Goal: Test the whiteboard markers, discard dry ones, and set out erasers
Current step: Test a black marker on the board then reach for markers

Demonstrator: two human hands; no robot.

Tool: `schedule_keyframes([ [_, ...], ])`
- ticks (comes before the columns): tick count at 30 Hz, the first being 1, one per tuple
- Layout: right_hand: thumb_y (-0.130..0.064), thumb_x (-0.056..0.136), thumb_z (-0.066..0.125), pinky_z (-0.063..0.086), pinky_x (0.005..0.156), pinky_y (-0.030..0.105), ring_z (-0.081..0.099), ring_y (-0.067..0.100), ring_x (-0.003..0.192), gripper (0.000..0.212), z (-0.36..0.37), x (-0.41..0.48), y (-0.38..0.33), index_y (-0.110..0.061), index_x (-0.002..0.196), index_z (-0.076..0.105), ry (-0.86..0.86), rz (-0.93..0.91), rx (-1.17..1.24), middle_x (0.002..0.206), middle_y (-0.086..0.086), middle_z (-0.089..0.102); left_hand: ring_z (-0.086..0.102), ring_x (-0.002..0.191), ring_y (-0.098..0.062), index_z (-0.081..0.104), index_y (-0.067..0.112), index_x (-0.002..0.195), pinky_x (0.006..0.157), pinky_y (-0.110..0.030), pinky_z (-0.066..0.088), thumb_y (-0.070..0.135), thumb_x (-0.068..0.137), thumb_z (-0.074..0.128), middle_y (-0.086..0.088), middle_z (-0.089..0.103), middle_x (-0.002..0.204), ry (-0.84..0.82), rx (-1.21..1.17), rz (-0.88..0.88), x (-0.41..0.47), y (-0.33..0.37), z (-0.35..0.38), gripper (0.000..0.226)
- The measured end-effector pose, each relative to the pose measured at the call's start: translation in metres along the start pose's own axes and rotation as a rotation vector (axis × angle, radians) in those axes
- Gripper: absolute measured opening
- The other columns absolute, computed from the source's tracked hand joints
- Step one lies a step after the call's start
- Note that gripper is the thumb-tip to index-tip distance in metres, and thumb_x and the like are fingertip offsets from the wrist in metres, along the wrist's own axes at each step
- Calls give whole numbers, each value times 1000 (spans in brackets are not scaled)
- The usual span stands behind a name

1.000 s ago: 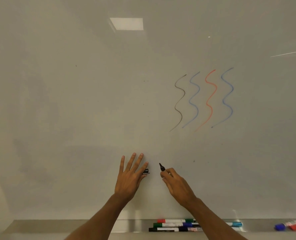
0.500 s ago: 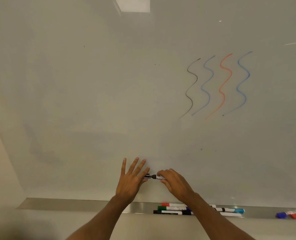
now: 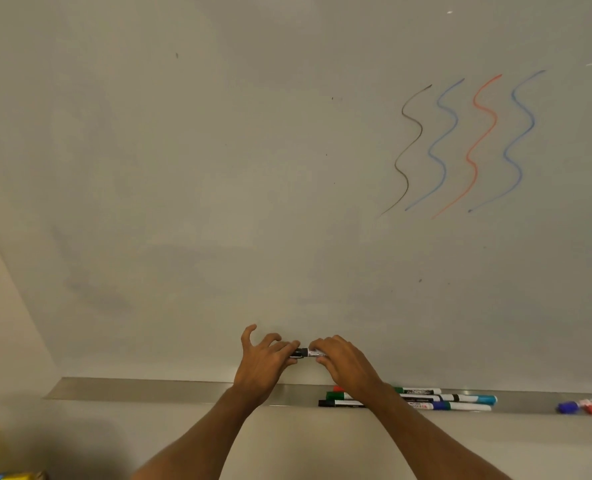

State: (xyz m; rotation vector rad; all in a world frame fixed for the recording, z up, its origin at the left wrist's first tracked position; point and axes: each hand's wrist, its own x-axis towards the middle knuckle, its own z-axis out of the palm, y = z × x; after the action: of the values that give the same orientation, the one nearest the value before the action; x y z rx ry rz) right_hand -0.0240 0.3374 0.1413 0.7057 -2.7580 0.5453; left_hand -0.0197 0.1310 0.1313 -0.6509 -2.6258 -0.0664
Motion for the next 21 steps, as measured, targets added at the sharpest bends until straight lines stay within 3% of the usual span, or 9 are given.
schedule_keyframes([
  [3, -20, 97, 50, 34, 73, 18, 55, 18, 95, 27, 9, 4, -7, -17, 122, 58, 13, 24, 27, 110, 8, 61, 70, 88, -9, 72, 34, 97, 97, -46, 23, 40, 65, 86, 14, 73, 82, -3, -24, 4, -1, -5, 7, 35],
  [7, -15, 96, 52, 44, 78, 26, 57, 20, 93, 24, 20, 5, -14, -13, 117, 62, 41, 70, 66, 104, 10, 64, 69, 84, -6, 69, 33, 92, 96, -41, 23, 35, 68, 86, 15, 72, 83, 10, -93, 19, -5, -13, 13, 29],
  [12, -11, 95, 51, 44, 75, 29, 56, 22, 90, 20, 34, 7, -22, -10, 110, 65, 60, 78, 103, 95, 12, 64, 66, 71, -5, 65, 29, 94, 96, -39, 24, 25, 72, 85, 15, 68, 79, 5, -163, 22, -13, -21, 22, 30],
  [16, -11, 95, 52, 45, 77, 32, 57, 24, 91, 21, 44, 7, -24, -9, 110, 65, 32, 96, 131, 96, 13, 65, 66, 73, -7, 65, 26, 96, 97, -36, 24, 21, 73, 85, 12, 71, 82, -16, -190, 12, -21, -21, 33, 32],
  [21, -15, 95, 52, 43, 79, 26, 57, 20, 93, 22, 57, -7, -21, -12, 114, 64, 13, 125, 136, 101, 9, 65, 64, 72, -8, 64, 25, 97, 95, -33, 30, 22, 82, 76, 11, 69, 82, -22, -200, 88, -27, -23, 52, 19],
])
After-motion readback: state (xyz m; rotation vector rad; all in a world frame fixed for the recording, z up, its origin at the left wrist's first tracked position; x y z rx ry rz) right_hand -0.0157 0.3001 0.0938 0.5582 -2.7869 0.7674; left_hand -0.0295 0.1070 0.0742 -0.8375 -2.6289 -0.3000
